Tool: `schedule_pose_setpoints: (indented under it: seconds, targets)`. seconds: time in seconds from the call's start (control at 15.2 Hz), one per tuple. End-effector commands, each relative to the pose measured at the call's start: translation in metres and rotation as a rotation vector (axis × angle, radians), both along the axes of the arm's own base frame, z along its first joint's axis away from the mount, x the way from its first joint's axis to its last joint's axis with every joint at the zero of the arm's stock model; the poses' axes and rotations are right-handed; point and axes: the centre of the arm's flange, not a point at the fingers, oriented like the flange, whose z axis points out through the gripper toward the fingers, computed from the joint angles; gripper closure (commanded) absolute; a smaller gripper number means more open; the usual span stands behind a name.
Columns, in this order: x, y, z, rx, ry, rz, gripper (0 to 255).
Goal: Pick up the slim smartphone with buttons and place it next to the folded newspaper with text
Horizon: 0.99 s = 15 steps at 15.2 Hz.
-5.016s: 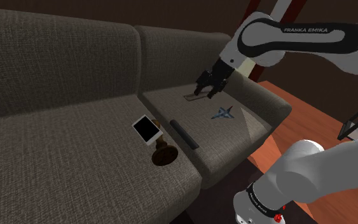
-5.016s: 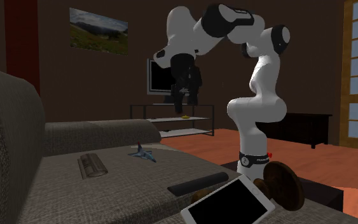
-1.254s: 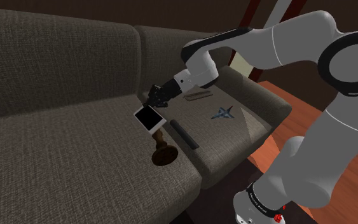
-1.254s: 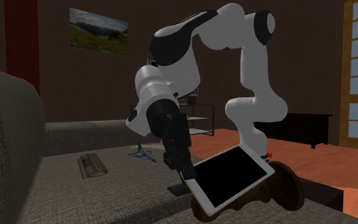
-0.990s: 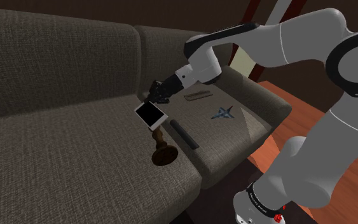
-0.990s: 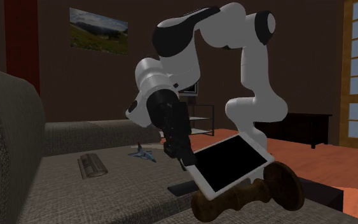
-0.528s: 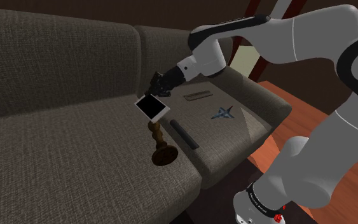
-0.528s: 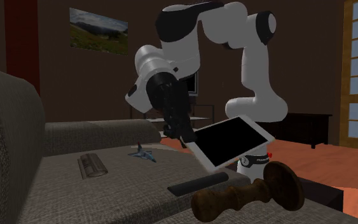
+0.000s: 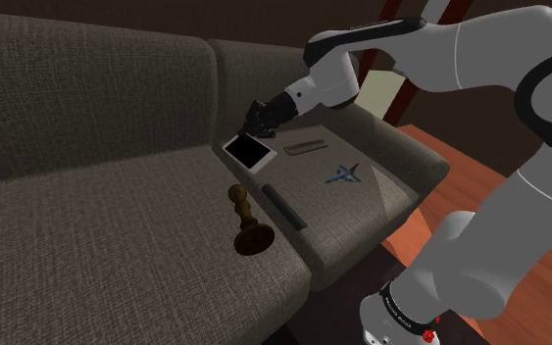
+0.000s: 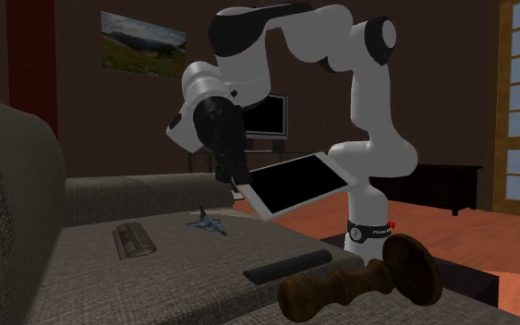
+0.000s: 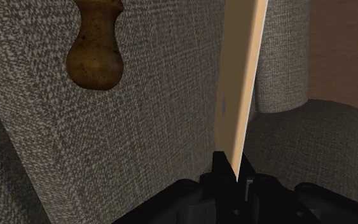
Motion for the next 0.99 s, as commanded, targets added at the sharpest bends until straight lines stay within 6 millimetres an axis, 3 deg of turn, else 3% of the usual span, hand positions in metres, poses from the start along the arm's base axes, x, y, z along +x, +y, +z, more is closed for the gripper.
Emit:
schedule_pose_setpoints:
  seconds: [0.0, 0.92]
  targets:
    - [0.005, -0.027, 0.000, 0.000, 0.000, 0.001, 255]
    - [0.049, -0.207, 0.003, 0.000, 0.000, 0.001, 255]
